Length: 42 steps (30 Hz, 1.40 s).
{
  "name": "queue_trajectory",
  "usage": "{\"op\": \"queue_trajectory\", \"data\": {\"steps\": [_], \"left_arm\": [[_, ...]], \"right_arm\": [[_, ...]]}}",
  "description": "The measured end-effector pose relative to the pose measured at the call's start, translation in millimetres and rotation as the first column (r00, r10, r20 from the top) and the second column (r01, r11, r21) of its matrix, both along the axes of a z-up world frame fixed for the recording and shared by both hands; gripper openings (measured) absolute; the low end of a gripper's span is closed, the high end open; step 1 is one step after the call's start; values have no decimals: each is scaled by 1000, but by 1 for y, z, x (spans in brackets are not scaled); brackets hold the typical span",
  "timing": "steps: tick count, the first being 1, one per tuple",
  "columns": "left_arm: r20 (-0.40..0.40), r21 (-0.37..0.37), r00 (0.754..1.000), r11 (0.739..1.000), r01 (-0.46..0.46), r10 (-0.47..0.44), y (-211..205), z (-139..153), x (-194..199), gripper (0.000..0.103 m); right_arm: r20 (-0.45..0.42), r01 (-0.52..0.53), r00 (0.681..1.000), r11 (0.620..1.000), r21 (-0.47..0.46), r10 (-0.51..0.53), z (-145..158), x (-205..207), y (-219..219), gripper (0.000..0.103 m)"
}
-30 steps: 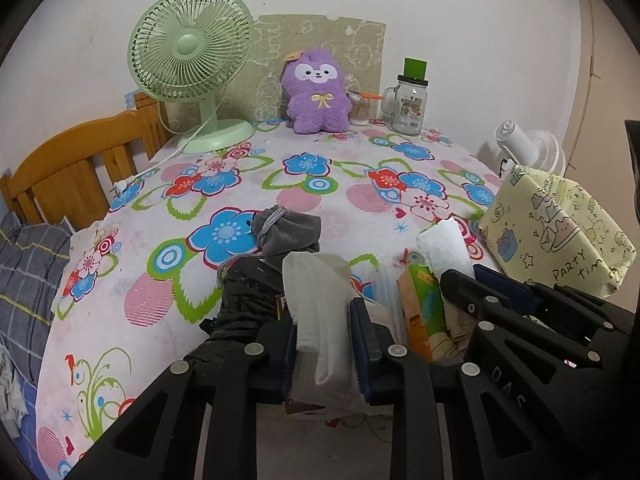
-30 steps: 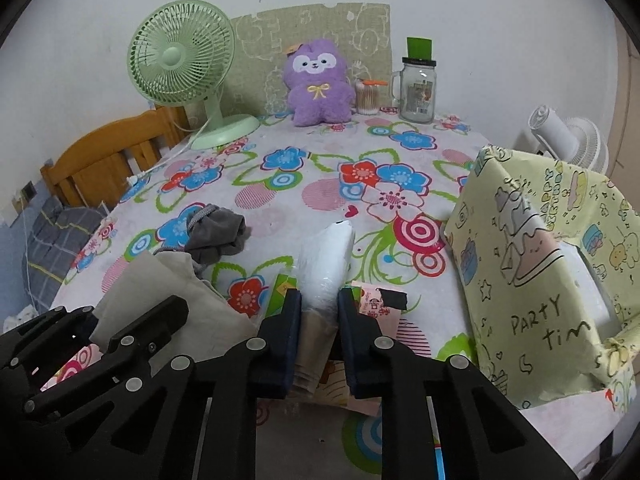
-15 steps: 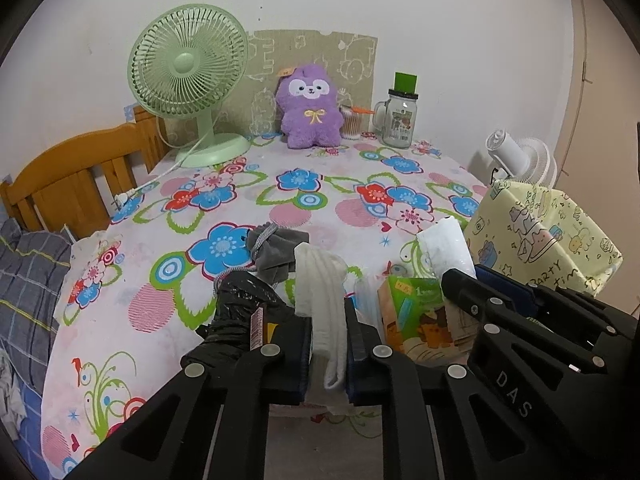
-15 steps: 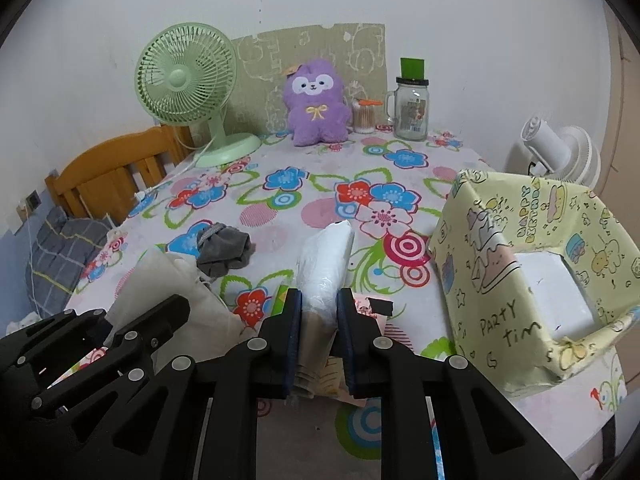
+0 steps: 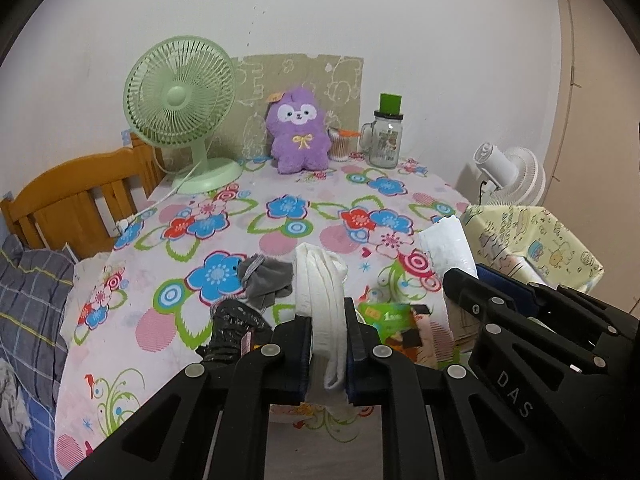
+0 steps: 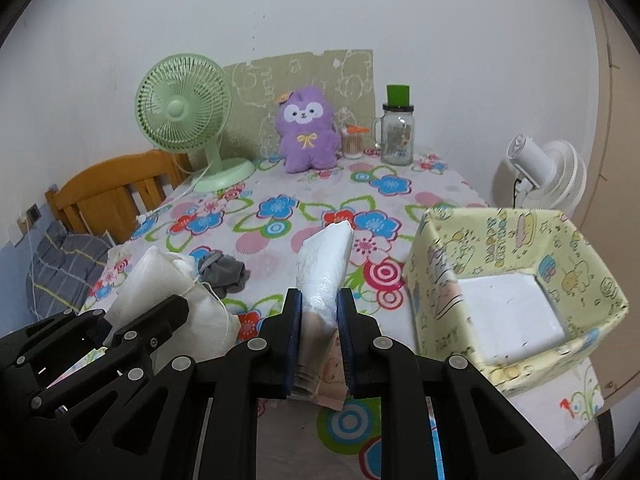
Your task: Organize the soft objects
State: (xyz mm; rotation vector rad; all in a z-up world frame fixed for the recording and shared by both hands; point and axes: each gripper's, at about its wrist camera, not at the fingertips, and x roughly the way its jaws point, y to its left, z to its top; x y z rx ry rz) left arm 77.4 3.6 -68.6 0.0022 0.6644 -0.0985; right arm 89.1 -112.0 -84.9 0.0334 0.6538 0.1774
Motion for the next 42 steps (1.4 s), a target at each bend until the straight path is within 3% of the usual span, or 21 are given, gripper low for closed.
{"op": "queue_trajectory", "data": {"steps": [20,42], "left_arm": [[68,11,998,1000,7,-8,-27,49,5,11],[119,8,987,994,107,-107,-102,76,18,11]], "right_arm": [[81,17,997,1000,25,-19,49,3,-33,21],[125,118,985,993,30,-121,77,1,-112,21]]}}
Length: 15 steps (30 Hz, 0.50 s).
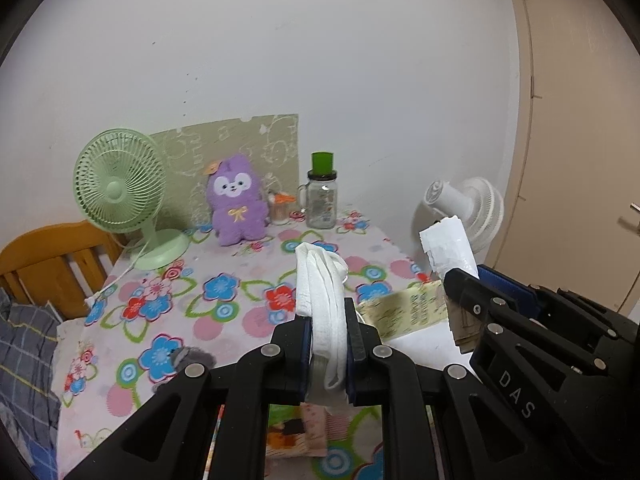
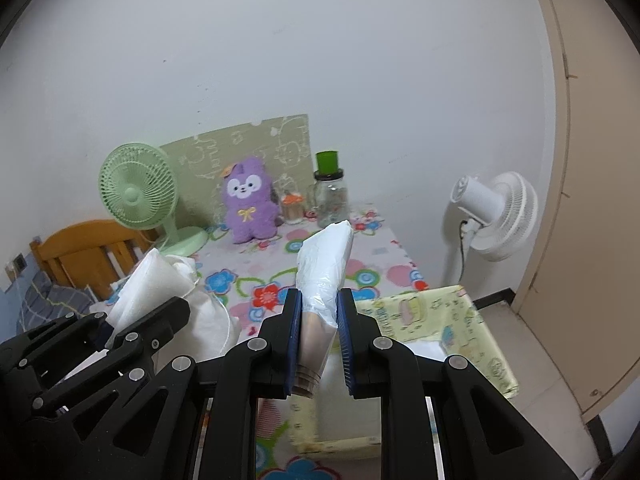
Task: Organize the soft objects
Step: 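Carry both white items over the paper box and open both tools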
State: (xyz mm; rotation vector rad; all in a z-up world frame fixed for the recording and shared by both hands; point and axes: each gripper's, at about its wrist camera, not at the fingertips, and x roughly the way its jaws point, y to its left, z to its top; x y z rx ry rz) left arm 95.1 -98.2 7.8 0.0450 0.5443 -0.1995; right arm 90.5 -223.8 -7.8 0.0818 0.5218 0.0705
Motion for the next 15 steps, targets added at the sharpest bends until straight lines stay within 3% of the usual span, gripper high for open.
{"op": "queue_trajectory", "data": {"steps": [15], "left_arm": [[-43,-14,994,995,102,-102,-50,-15,25,12]], "right_arm": [[-39,104,994,995,1,-103,-16,14,-50,21]]}}
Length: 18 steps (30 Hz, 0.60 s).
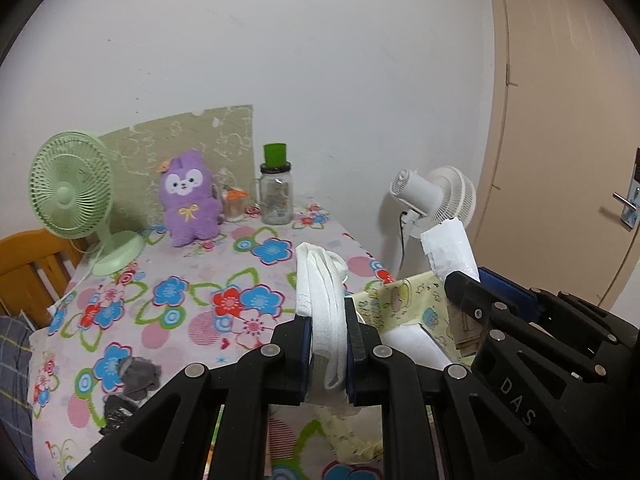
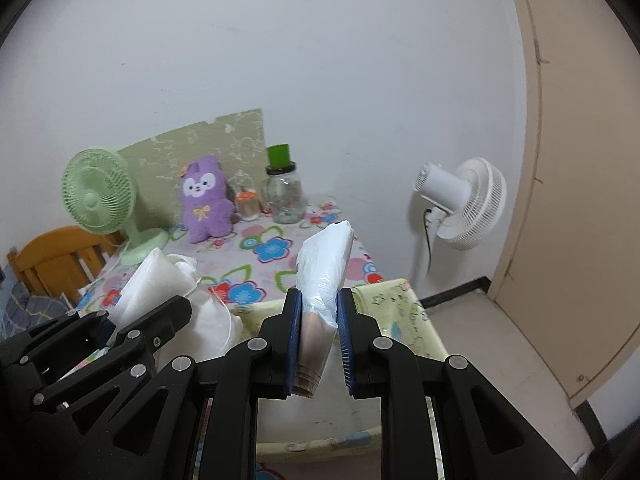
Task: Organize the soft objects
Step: 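Carry both white items over the paper box and open both tools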
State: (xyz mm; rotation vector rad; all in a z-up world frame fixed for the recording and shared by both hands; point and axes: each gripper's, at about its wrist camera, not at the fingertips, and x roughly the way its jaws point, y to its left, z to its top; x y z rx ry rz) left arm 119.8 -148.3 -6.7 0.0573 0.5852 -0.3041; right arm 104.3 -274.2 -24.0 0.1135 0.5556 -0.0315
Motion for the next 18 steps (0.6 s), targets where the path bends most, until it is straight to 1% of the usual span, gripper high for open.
{"op": "queue_trajectory", "data": {"steps": [4,9,10,11,13,15,16,17,18], "left_arm": [[-23,7,999,1000,27,-27,-11,-8,5,13],[-81,13,996,999,41,-40,-18,-26,19,17],[-91,16,995,999,42,-41,-19,-29,20,20],[-103,22,994,999,41,-38,-20,-33,22,30],[-120,31,992,999,40,-36,-21,-39,24,36],[-126,35,992,999,31,-26,-20,-43,25,47],[-128,34,992,999,28,-23,-20,-45,25,58],[-130,34,991,999,24,-19,-19,-46,25,65],[-129,39,992,999,20,-14,-18,-47,26,68]], "right_arm": [[-27,24,999,1000,7,-23,-8,8,-10,21],[-54,41,998,999,15,-40,-19,18,-16,22],[-65,41,997,999,24,-39,-22,20,-17,23],[-72,36,997,999,35,-34,-25,21,-19,23],[-93,33,995,998,50,-28,-31,25,-21,26],[-117,37,993,998,44,-32,-36,28,-22,29],[-122,40,992,998,39,-35,-37,28,-22,34],[-123,44,992,998,37,-39,-39,29,-21,44],[-119,47,992,998,36,-42,-39,28,-21,51]]}}
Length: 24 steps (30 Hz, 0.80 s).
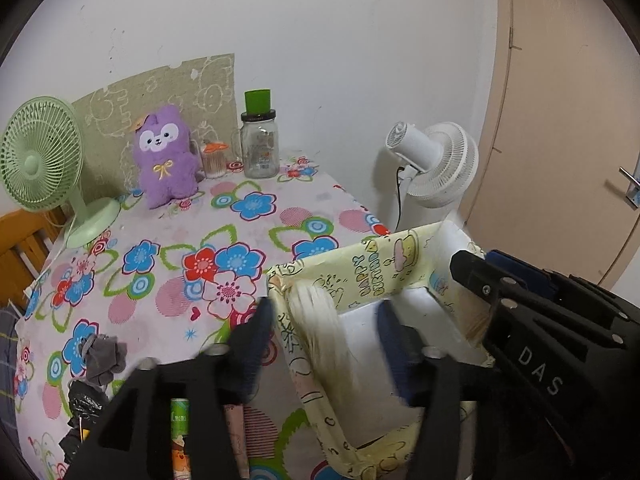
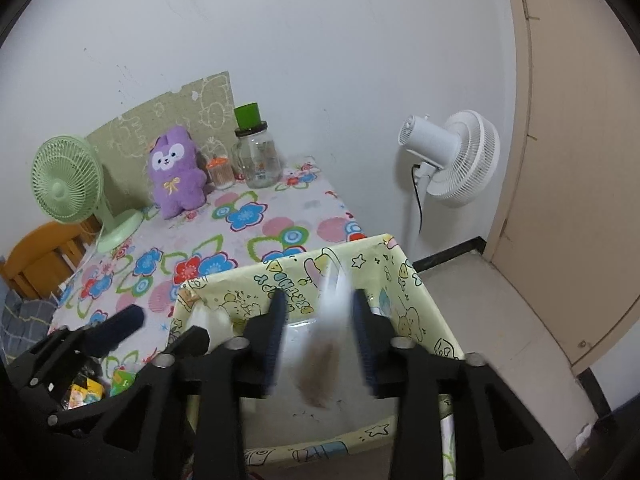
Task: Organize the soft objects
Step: 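Carry both white items over the paper box and open both tools, then withdraw both tools from the box back over the table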
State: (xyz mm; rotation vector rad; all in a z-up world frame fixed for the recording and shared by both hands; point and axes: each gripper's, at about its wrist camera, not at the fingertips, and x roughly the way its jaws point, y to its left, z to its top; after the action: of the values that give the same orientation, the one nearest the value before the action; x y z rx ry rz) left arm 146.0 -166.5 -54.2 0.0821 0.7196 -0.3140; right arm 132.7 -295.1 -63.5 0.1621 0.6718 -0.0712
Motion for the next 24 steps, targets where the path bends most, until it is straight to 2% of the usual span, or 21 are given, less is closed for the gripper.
{"op": "queue_trajectory", "data": {"steps": [1,2,10,24], "left_arm": [[3,4,1000,1000,-5,5,1,-1,0,71],[7,6,1000,1000,-8,8,2,-1,-1,75],[33,35,999,999,-30,29,9,-1,-5,93],[44,42,998,998,-45,43,26,2,-11,99]], "right_arm": [[7,2,1000,1000,-2,-2,0,0,1,66],[20,6,1000,1000,-8,-6,0,-2,2,73],[33,-7,999,1000,-31,8,0,-4,16,82],[48,-5,999,999,-54,7,4,-12,37,92]]}}
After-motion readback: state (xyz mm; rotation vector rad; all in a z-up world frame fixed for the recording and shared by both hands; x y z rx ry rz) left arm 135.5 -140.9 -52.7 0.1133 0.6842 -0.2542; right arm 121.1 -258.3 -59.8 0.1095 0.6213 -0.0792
